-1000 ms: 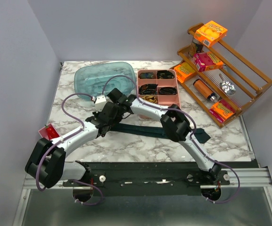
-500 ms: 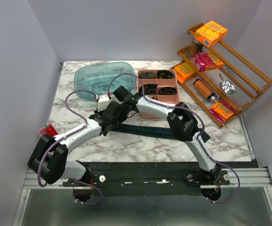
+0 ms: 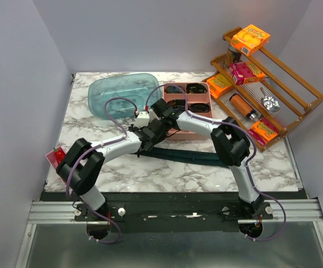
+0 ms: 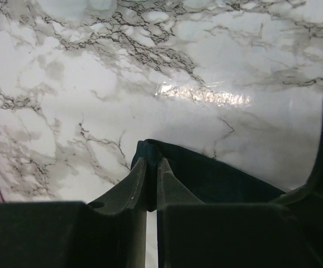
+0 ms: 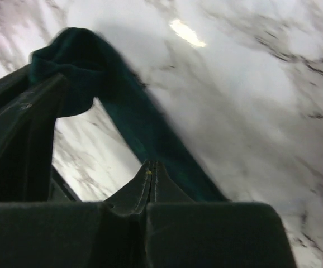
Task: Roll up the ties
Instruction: Roll the tie at the center of the board.
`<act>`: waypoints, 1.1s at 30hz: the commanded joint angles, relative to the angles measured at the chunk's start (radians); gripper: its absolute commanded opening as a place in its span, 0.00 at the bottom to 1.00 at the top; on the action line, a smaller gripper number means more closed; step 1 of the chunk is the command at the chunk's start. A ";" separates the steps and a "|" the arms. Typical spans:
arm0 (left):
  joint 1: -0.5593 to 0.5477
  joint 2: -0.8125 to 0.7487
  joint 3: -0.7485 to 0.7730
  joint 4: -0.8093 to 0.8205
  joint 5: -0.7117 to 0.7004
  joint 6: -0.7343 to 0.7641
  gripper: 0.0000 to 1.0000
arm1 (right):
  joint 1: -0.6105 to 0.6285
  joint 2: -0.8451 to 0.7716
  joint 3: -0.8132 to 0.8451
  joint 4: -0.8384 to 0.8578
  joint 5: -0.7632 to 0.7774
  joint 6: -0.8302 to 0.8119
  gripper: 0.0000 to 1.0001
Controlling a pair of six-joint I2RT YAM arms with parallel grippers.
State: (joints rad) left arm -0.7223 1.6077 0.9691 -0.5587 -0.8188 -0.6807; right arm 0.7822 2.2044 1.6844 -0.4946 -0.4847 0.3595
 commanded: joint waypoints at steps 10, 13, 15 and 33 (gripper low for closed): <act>-0.123 0.185 0.092 -0.077 -0.138 -0.031 0.00 | -0.031 -0.058 -0.075 0.037 0.031 0.010 0.04; -0.127 0.170 0.066 -0.029 -0.105 -0.019 0.00 | -0.031 -0.060 -0.072 0.039 0.021 0.007 0.04; -0.128 0.152 0.039 0.008 -0.077 0.004 0.00 | -0.032 -0.058 -0.069 0.042 0.018 0.007 0.04; -0.124 0.055 -0.067 0.198 0.098 -0.014 0.68 | -0.031 -0.078 -0.077 0.037 0.034 0.001 0.04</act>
State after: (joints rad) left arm -0.8249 1.7084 0.9241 -0.4473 -0.8097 -0.6888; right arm 0.7364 2.1799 1.6066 -0.5095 -0.4477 0.3576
